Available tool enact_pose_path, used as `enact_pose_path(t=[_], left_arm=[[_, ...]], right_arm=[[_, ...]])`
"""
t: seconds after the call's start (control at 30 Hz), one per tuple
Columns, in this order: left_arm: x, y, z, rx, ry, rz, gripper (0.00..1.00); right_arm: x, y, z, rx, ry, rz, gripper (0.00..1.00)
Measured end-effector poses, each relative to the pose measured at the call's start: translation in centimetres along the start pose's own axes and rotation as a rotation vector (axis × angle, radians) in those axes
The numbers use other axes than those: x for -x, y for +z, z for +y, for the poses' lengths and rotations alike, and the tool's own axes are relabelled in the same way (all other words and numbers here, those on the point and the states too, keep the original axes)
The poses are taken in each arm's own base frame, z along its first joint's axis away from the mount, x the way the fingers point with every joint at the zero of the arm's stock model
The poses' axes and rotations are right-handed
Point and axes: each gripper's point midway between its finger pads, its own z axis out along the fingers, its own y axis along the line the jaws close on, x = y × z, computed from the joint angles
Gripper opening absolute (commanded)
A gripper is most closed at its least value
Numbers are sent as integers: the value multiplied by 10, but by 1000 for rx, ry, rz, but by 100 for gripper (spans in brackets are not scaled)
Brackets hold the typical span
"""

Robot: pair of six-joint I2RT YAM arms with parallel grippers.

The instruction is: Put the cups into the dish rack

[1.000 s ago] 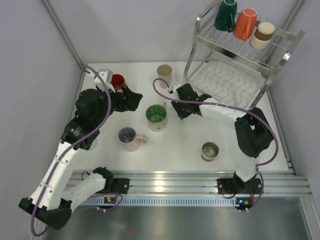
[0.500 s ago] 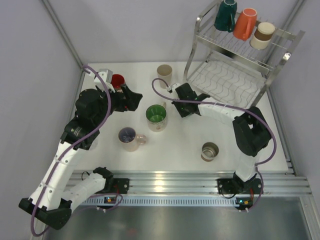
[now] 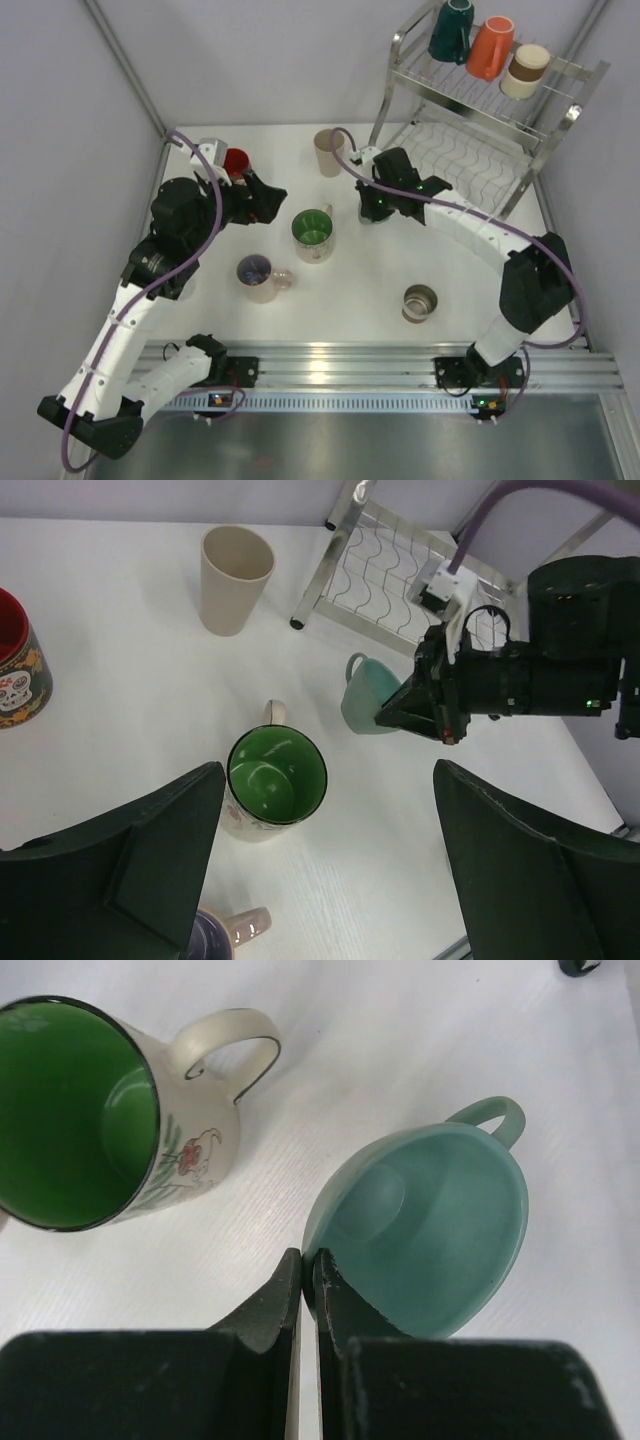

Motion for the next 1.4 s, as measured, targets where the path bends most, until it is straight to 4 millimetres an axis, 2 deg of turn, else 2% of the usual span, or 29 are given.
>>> enact_pose_path(t=[0.2, 0.43, 0.5, 0.53, 0.6, 0.73, 0.9, 1.2, 1.33, 1.4], left_arm=[[-3, 4, -5, -29, -1, 24, 90], [0, 10, -24, -126, 22, 62, 90], [0, 11, -30, -163, 44, 71, 90], [0, 10, -32, -178, 52, 74, 89], [-2, 10, -37, -208, 63, 85, 88], [-7, 12, -51, -303, 74, 112, 84], [-13, 22, -65, -402, 72, 154, 84], [-3, 31, -86, -594, -8, 214, 81], [-3, 33, -88, -650, -70, 250, 80], [-4, 32, -89, -669, -96, 271, 77]], right_arm=[[28, -39, 3, 58, 29, -121, 0], [56, -111, 8, 321, 116, -314, 0], [66, -130, 13, 414, 126, -374, 0], [72, -142, 23, 488, 117, -408, 0], [76, -153, 36, 573, 107, -436, 0], [77, -175, 62, 753, 96, -471, 0], [78, -194, 81, 917, 113, -503, 0], [74, -238, 103, 1127, 56, -550, 0], [74, -257, 110, 1185, 20, -577, 0], [74, -260, 111, 1217, 51, -555, 0]])
